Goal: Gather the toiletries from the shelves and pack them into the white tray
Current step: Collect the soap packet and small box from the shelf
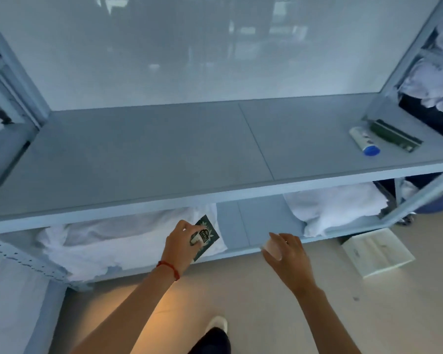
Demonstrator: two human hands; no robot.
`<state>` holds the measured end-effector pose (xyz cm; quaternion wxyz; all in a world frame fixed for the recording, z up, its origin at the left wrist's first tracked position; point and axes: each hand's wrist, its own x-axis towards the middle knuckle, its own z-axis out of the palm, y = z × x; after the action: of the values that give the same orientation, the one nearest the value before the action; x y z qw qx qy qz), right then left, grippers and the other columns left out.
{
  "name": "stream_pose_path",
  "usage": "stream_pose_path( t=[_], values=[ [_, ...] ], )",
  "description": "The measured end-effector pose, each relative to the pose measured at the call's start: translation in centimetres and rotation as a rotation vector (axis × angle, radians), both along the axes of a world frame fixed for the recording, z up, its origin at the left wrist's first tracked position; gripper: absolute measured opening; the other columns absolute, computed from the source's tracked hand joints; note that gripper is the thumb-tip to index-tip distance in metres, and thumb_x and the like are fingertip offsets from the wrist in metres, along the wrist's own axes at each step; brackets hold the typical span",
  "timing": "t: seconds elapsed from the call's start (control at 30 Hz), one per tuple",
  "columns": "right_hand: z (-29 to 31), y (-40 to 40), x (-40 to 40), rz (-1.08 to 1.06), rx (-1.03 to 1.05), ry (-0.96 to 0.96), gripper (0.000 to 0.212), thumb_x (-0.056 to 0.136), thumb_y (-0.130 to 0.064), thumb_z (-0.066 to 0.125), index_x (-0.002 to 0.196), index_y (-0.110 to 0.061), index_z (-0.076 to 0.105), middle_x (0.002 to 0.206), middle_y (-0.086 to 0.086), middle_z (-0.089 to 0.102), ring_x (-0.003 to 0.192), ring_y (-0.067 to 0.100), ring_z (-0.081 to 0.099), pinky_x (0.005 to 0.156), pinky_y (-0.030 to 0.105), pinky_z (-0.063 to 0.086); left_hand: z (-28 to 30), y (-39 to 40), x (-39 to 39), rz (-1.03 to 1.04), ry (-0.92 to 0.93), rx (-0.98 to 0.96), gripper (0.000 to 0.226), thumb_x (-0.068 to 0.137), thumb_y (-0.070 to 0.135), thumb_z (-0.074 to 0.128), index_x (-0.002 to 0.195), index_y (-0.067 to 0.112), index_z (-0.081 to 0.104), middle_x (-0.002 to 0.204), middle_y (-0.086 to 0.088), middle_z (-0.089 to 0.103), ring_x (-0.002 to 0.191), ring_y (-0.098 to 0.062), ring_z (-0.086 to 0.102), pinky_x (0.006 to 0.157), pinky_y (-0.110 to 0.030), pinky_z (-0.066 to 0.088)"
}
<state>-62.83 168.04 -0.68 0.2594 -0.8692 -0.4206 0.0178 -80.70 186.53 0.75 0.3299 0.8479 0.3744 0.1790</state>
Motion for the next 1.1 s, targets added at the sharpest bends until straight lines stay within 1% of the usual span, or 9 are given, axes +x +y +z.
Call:
stream_pose_path(
  t=[0.17,0.3,0.43,0.57,0.63,0.73,0.87,1.03,1.1],
  values=[
    [0.0,-0.6,7.0,-0.155,-0.008,-0.003,0.044,0.071,-0.03,0.077,0.109,-0.015,0.062,0.104,0.01,0.063,0.099,0.031,0.057,0.067,0.042,0.053,-0.2,1.5,10.5,-0.148,-0.025,0.036,0.031,0.076,0.001,0.067,0.105,0.01,0.065,0.092,-0.001,0.046,0.085,-0.017,0.053,0.066,-0.003,0.036],
    [0.6,-1.1,12.5,-0.253,0.003,-0.018,0.044,0.068,-0.029,0.079,0.107,-0.015,0.063,0.101,0.01,0.064,0.095,0.032,0.059,0.063,0.042,0.054,0.3,2.4,18.5,-0.288,-0.026,0.051,0.031,0.075,0.001,0.068,0.105,0.009,0.065,0.096,-0.009,0.054,0.088,-0.021,0.057,0.072,-0.018,0.047],
    [0.9,-2.5,17.5,-0.346,0.014,-0.021,0.043,0.068,-0.029,0.08,0.105,-0.014,0.064,0.099,0.011,0.065,0.095,0.032,0.059,0.062,0.041,0.054,0.7,1.9,25.4,-0.383,-0.014,0.051,0.031,0.073,0.0,0.07,0.104,0.007,0.065,0.099,-0.015,0.056,0.091,-0.026,0.06,0.069,-0.015,0.045],
    [1.1,-3.7,22.8,-0.397,0.054,-0.008,0.043,0.068,-0.027,0.08,0.105,-0.015,0.064,0.099,0.008,0.065,0.097,0.027,0.055,0.063,0.039,0.053,0.4,0.7,31.9,-0.428,-0.041,0.063,0.034,0.071,-0.003,0.071,0.102,0.009,0.067,0.09,-0.005,0.05,0.082,-0.019,0.057,0.067,-0.015,0.048],
    [0.8,-4.2,26.0,-0.388,0.052,0.006,0.043,0.07,-0.028,0.078,0.108,-0.015,0.062,0.103,0.009,0.064,0.099,0.031,0.056,0.067,0.041,0.053,0.1,-0.2,35.2,-0.43,-0.05,0.089,0.034,0.07,-0.003,0.072,0.101,0.007,0.067,0.09,-0.008,0.053,0.079,-0.019,0.056,0.067,-0.015,0.046],
    [0.7,-5.1,31.0,-0.354,0.034,0.038,0.043,0.076,-0.03,0.072,0.114,-0.015,0.06,0.113,0.009,0.06,0.107,0.029,0.051,0.075,0.038,0.051,-0.4,-1.6,39.8,-0.4,-0.067,0.101,0.035,0.068,-0.005,0.073,0.1,0.006,0.067,0.09,-0.014,0.056,0.075,-0.017,0.054,0.064,-0.016,0.045],
    [1.2,-6.2,37.5,-0.275,0.023,0.078,0.043,0.079,-0.032,0.068,0.118,-0.015,0.058,0.118,0.009,0.058,0.111,0.027,0.049,0.079,0.039,0.051,-0.5,-3.7,45.1,-0.311,-0.084,0.072,0.036,0.065,-0.008,0.073,0.097,0.008,0.069,0.084,-0.006,0.05,0.07,-0.017,0.053,0.063,-0.019,0.044],
    [1.0,-5.8,45.3,-0.156,-0.03,0.104,0.044,0.081,-0.032,0.067,0.12,-0.015,0.054,0.122,0.009,0.055,0.114,0.025,0.045,0.083,0.033,0.048,-0.5,-4.6,51.3,-0.204,-0.088,0.06,0.035,0.067,-0.006,0.072,0.099,0.008,0.068,0.084,-0.004,0.049,0.069,-0.017,0.052,0.064,-0.023,0.045],
    [0.5,-5.1,47.6,-0.133,-0.051,0.137,0.045,0.083,-0.033,0.064,0.122,-0.016,0.052,0.124,0.008,0.052,0.116,0.023,0.042,0.085,0.034,0.047,-0.9,-4.2,53.4,-0.188,-0.084,0.06,0.035,0.066,-0.007,0.072,0.099,0.007,0.068,0.083,-0.008,0.051,0.07,-0.018,0.051,0.064,-0.024,0.045]
  ],
)
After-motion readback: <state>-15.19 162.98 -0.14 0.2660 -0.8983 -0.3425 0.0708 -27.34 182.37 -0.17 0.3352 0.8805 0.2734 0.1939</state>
